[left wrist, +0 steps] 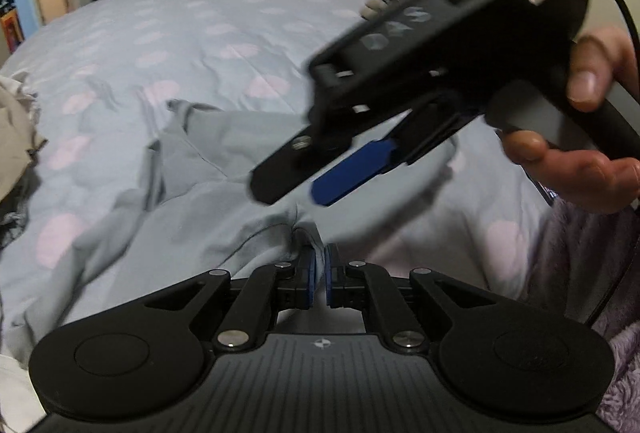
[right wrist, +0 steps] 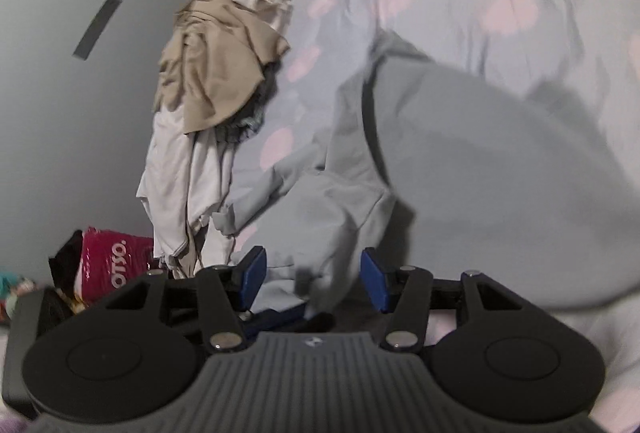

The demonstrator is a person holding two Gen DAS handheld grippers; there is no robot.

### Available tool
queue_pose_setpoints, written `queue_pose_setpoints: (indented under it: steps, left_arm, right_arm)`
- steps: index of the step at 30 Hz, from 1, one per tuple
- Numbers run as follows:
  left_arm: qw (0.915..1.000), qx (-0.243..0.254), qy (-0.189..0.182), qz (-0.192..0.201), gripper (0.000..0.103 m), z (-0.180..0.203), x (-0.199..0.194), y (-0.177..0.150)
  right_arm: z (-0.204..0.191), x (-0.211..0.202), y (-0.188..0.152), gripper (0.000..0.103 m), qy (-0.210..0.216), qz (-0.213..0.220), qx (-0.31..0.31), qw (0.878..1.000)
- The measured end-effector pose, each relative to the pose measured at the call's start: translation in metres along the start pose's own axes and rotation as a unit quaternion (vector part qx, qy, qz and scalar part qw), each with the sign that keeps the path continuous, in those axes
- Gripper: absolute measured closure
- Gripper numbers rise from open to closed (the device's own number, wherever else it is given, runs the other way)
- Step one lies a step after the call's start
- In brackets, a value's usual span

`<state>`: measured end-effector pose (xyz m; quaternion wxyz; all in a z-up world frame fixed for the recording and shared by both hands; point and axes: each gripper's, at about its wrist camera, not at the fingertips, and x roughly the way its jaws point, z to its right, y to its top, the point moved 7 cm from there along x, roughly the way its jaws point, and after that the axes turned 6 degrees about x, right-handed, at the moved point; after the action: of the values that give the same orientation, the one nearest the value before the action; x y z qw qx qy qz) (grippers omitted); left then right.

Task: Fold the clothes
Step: 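Grasp a corner of the grey garment with the left tool while the right tool grasps another, then lift the grey garment up off the bed with both tools, holding it spread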

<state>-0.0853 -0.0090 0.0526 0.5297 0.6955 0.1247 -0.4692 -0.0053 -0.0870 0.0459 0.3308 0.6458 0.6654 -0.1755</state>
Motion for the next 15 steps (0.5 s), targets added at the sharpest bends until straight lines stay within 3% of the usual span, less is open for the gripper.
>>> queue_pose_setpoints:
  steps: [5,9,12,15]
  left_arm:
    - [0.9999,0.015,0.006,-0.003,0.100,0.004,0.007,-0.002]
    - [0.9995,0.030,0.003,-0.008,0.100,0.014,0.010,-0.002]
    - [0.9993,0.037,-0.001,-0.002,0.095,0.015,0.006,0.003]
    - [0.9993,0.031,-0.019,0.008,0.079,0.011,-0.003,0.008]
  right_arm:
    - [0.010,0.012,-0.012,0.052,-0.008,-0.033,0.031,0.999]
    - [0.017,0.014,-0.014,0.086,-0.016,-0.039,0.046,0.998]
    - [0.020,0.008,-0.011,0.093,-0.029,-0.028,0.041,0.998]
    - [0.021,-0.003,-0.005,0.094,-0.050,-0.006,0.018,0.999]
